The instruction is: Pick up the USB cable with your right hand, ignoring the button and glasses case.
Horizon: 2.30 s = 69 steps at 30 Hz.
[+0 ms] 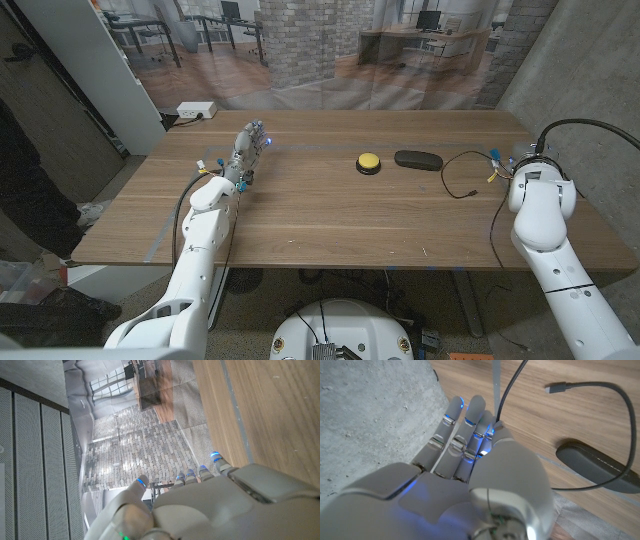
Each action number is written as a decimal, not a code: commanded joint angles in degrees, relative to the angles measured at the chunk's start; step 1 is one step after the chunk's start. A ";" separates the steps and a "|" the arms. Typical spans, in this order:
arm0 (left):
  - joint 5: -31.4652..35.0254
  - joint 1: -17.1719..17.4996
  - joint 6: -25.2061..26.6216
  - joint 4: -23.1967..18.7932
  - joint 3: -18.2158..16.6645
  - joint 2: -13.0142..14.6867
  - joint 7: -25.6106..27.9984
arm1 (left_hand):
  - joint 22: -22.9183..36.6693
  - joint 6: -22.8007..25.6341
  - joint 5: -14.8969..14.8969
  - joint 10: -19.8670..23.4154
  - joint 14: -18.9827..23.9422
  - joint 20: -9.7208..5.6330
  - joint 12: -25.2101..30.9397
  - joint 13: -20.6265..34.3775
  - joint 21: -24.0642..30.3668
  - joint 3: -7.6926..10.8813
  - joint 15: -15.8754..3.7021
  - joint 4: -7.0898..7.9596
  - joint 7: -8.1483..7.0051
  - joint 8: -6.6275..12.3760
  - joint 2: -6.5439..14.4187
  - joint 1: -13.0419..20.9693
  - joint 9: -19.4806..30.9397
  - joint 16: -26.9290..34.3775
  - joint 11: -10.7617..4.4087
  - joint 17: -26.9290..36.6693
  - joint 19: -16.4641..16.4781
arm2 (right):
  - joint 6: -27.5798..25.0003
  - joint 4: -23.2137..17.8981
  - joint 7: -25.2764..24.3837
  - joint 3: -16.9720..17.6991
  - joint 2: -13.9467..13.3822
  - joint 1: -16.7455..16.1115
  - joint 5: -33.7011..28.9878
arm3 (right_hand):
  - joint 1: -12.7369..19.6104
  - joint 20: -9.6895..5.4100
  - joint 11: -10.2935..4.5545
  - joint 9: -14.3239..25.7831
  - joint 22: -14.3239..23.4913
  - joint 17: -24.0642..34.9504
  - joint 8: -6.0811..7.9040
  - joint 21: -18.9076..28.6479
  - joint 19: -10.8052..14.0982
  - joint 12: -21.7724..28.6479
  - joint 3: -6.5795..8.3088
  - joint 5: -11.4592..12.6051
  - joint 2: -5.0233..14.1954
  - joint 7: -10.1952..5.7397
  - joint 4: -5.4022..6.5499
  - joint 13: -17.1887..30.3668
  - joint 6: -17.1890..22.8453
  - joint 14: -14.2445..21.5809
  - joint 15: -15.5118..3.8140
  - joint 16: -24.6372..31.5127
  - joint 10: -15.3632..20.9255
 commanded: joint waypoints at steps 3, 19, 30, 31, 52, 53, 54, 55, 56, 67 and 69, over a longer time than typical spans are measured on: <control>-0.09 0.89 0.51 -1.68 -0.14 0.08 0.12 | 0.31 -5.16 0.37 -4.29 -6.84 -0.07 0.14 0.13 -0.08 -0.11 0.18 0.09 0.23 0.08 6.93 0.17 0.30 0.23 0.20 0.19 -2.49 | 0.02 -1.29 -6.25 0.65 0.75 -1.48 0.79 | 0.72 -5.08 0.09 1.39 0.28 0.80 0.68 0.77 -0.70 0.25 -0.09 0.40 0.05 -0.77 0.41 0.28 0.34 -0.18 -0.98 0.02 0.03; -0.53 1.39 0.40 -2.00 -0.69 0.14 0.10 | 0.31 -5.15 0.40 -4.30 -6.80 -0.03 0.14 0.13 -0.12 -0.09 0.20 0.09 0.29 0.08 7.02 0.20 0.30 0.23 0.24 0.18 -2.45 | 0.34 -2.13 -12.07 0.99 1.48 -1.61 1.96 | 1.04 -5.24 0.17 1.38 0.22 2.45 0.97 2.17 -1.43 0.11 -0.54 0.86 -0.23 -0.72 0.48 0.68 0.76 -0.29 -0.97 0.09 0.05; -0.89 1.09 -0.11 -0.98 -1.09 0.31 -0.18 | 0.31 -5.07 0.41 -4.27 -6.78 -0.02 0.15 0.13 -0.15 -0.10 0.21 0.10 0.32 0.11 7.01 0.20 0.30 0.24 0.17 0.18 -2.44 | -0.04 -2.18 -15.54 0.72 2.12 -1.74 1.95 | 1.20 -5.30 0.48 1.61 0.10 3.32 1.11 3.13 -1.88 0.17 -0.87 1.19 -0.27 -0.64 0.61 1.15 0.65 -0.34 -0.97 0.17 0.12; -0.94 0.98 -0.17 -0.78 -1.09 0.33 -0.28 | 0.31 -5.06 0.41 -4.24 -6.78 -0.03 0.16 0.13 -0.15 -0.11 0.19 0.10 0.36 0.11 7.00 0.20 0.30 0.24 0.20 0.18 -2.43 | -0.12 -2.23 -15.85 0.71 2.20 -1.75 1.94 | 1.22 -5.35 0.47 1.61 0.09 3.38 1.12 3.22 -1.89 0.17 -0.89 1.22 -0.28 -0.64 0.62 1.11 0.65 -0.34 -0.97 0.18 0.23; -0.98 -0.47 -1.27 1.50 -0.98 0.43 -0.71 | 0.31 -5.16 0.42 -4.34 -6.85 -0.09 0.12 0.13 -0.22 -0.16 0.21 0.10 0.28 0.07 6.95 0.18 0.30 0.21 0.19 0.19 -2.45 | -1.59 -0.81 -30.10 0.28 3.88 -2.43 2.47 | 1.66 -6.16 0.42 1.76 -0.31 4.23 1.29 5.20 -2.30 -0.20 -1.58 1.83 -0.41 -0.58 0.76 1.27 0.82 -0.48 -0.95 0.50 0.41; -1.01 -0.51 -1.27 1.55 -0.99 0.45 -0.76 | 0.32 -5.18 0.42 -4.31 -6.84 -0.09 0.14 0.13 -0.22 -0.16 0.18 0.10 0.25 0.06 6.95 0.18 0.30 0.21 0.17 0.19 -2.44 | -1.70 -0.64 -31.23 0.24 4.05 -2.46 2.58 | 1.66 -6.17 0.35 1.83 -0.33 4.24 1.32 5.27 -2.32 -0.16 -1.61 1.86 -0.41 -0.62 0.78 1.33 0.76 -0.48 -0.95 0.52 0.48; -1.03 -0.52 -1.24 1.54 -1.01 0.43 -0.73 | 0.32 -5.16 0.42 -4.31 -6.83 -0.07 0.14 0.13 -0.22 -0.17 0.18 0.10 0.26 0.07 6.95 0.18 0.30 0.22 0.19 0.19 -2.43 | -1.75 -0.51 -32.18 0.21 4.14 -2.51 2.69 | 1.67 -6.18 0.45 1.83 -0.35 4.26 1.34 5.33 -2.38 -0.18 -1.64 1.87 -0.41 -0.73 0.79 1.37 0.84 -0.48 -0.94 0.53 0.42; -0.99 -0.55 -1.28 1.58 -1.00 0.45 -0.70 | 0.32 -5.16 0.42 -4.32 -6.84 -0.09 0.13 0.13 -0.23 -0.17 0.17 0.10 0.27 0.07 6.94 0.18 0.30 0.21 0.16 0.19 -2.44 | -1.92 -0.31 -33.28 0.14 4.29 -2.54 2.67 | 1.67 -6.20 0.41 1.82 -0.36 4.26 1.34 5.37 -2.37 -0.19 -1.66 1.88 -0.42 -0.66 0.79 1.34 0.86 -0.49 -0.94 0.54 0.48; -0.98 -0.57 -1.31 1.63 -1.00 0.46 -0.73 | 0.32 -5.16 0.42 -4.28 -6.82 -0.07 0.15 0.13 -0.22 -0.17 0.17 0.10 0.27 0.07 6.94 0.18 0.30 0.22 0.14 0.19 -2.42 | -2.08 -0.13 -34.26 0.06 4.44 -2.55 2.65 | 1.70 -6.20 0.54 1.81 -0.38 4.28 1.34 5.44 -2.43 -0.23 -1.68 1.91 -0.43 -0.71 0.79 1.30 0.86 -0.48 -0.95 0.56 0.49; -1.14 -0.54 -1.27 1.61 -1.06 0.67 -1.13 | 0.32 -5.14 0.42 -4.28 -6.83 -0.08 0.15 0.13 -0.25 -0.20 0.18 0.09 0.27 0.07 6.93 0.18 0.30 0.22 0.18 0.18 -2.41 | -2.74 0.56 -37.93 -0.49 4.55 -2.19 2.25 | 1.91 -6.40 0.83 2.00 -0.66 4.39 1.55 6.29 -2.75 -0.32 -2.09 2.19 -0.59 -0.53 0.83 1.47 1.20 -0.49 -0.93 0.80 0.61; -1.17 -0.39 -1.22 1.37 -1.12 0.75 -1.18 | 0.32 -5.16 0.42 -4.32 -6.85 -0.08 0.13 0.13 -0.26 -0.20 0.18 0.09 0.24 0.07 6.93 0.18 0.30 0.21 0.11 0.18 -2.42 | -2.75 0.63 -38.82 -0.57 4.50 -2.02 2.26 | 1.94 -6.39 0.82 1.99 -0.73 4.40 1.54 6.46 -2.84 -0.26 -2.18 2.26 -0.62 -0.54 0.85 1.66 1.24 -0.48 -0.93 0.85 0.60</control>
